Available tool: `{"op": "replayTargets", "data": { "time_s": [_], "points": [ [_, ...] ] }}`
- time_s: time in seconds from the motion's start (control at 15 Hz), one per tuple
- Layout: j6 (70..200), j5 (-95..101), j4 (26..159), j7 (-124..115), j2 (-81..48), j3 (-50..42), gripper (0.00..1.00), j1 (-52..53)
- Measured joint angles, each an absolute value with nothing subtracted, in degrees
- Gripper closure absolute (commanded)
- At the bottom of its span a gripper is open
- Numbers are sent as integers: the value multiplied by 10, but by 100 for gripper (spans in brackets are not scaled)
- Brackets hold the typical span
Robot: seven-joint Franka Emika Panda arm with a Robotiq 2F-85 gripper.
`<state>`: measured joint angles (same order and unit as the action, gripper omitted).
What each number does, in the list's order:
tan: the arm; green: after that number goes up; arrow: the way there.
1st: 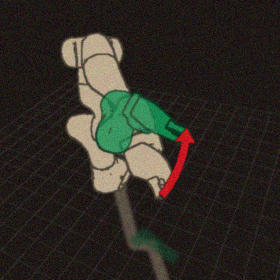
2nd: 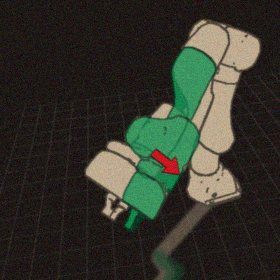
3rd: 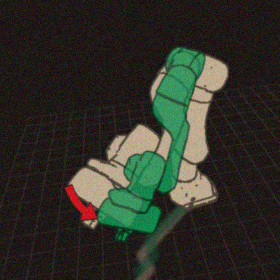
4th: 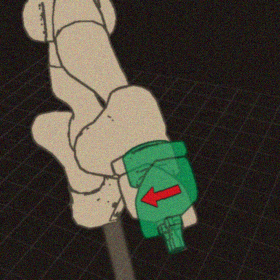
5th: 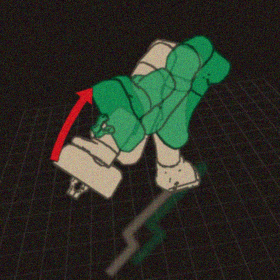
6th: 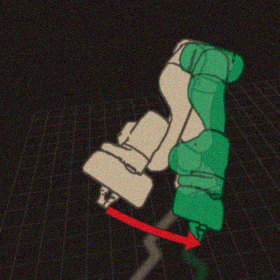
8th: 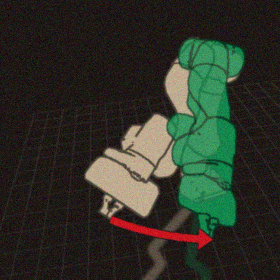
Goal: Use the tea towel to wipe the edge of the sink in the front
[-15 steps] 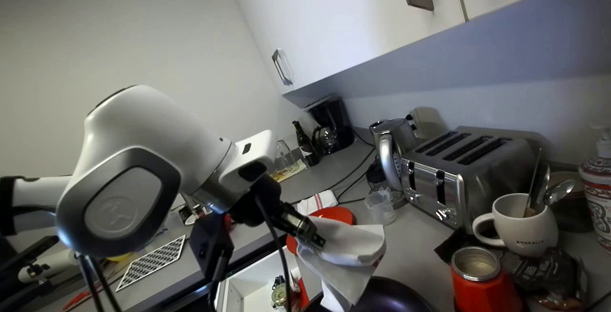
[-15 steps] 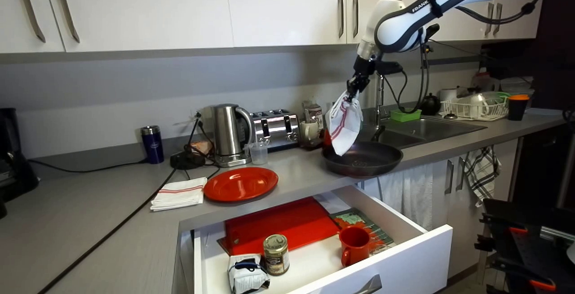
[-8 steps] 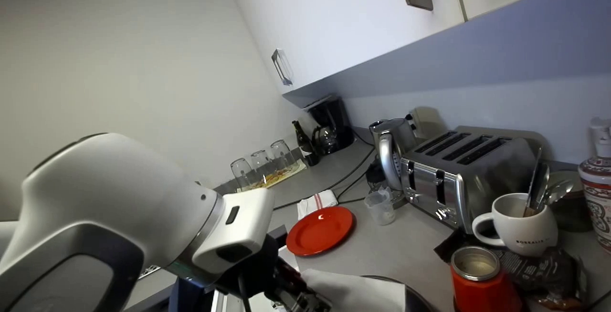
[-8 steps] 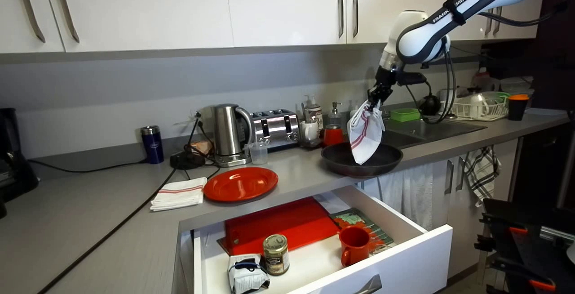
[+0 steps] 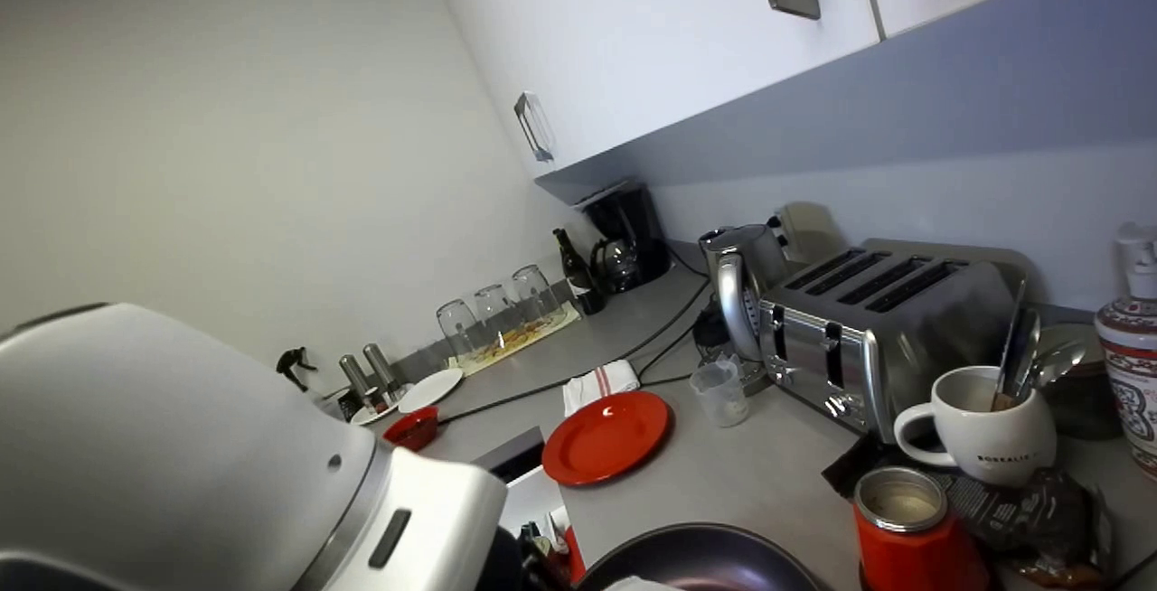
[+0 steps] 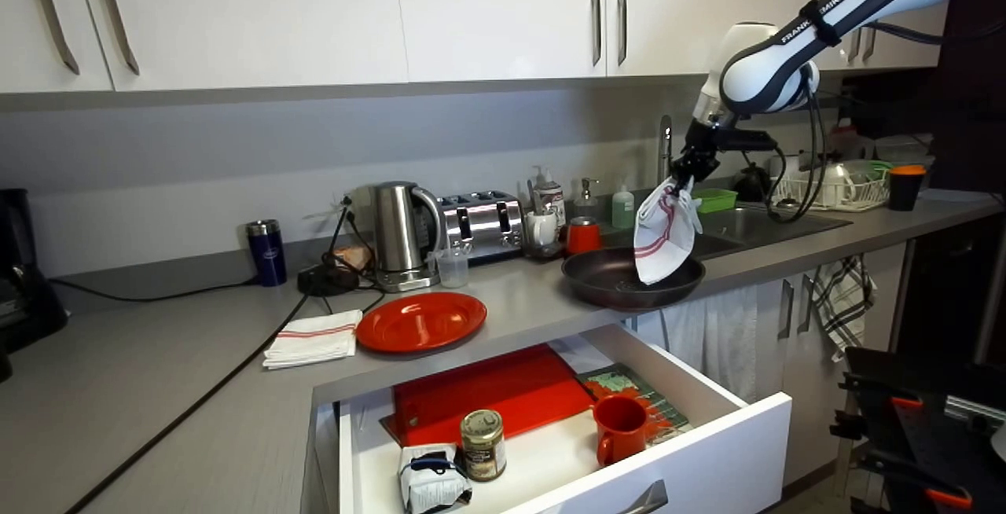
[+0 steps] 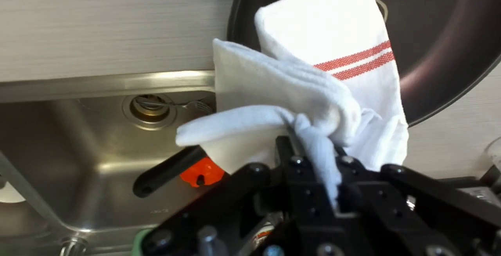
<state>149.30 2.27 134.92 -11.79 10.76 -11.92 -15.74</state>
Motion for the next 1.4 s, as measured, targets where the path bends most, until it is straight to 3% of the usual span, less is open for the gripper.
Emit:
{"op": "replayTargets", "data": {
  "time_s": [1.4],
  "points": [
    [1508,21,1411,-177,110,-209,93,-278]
  ]
}}
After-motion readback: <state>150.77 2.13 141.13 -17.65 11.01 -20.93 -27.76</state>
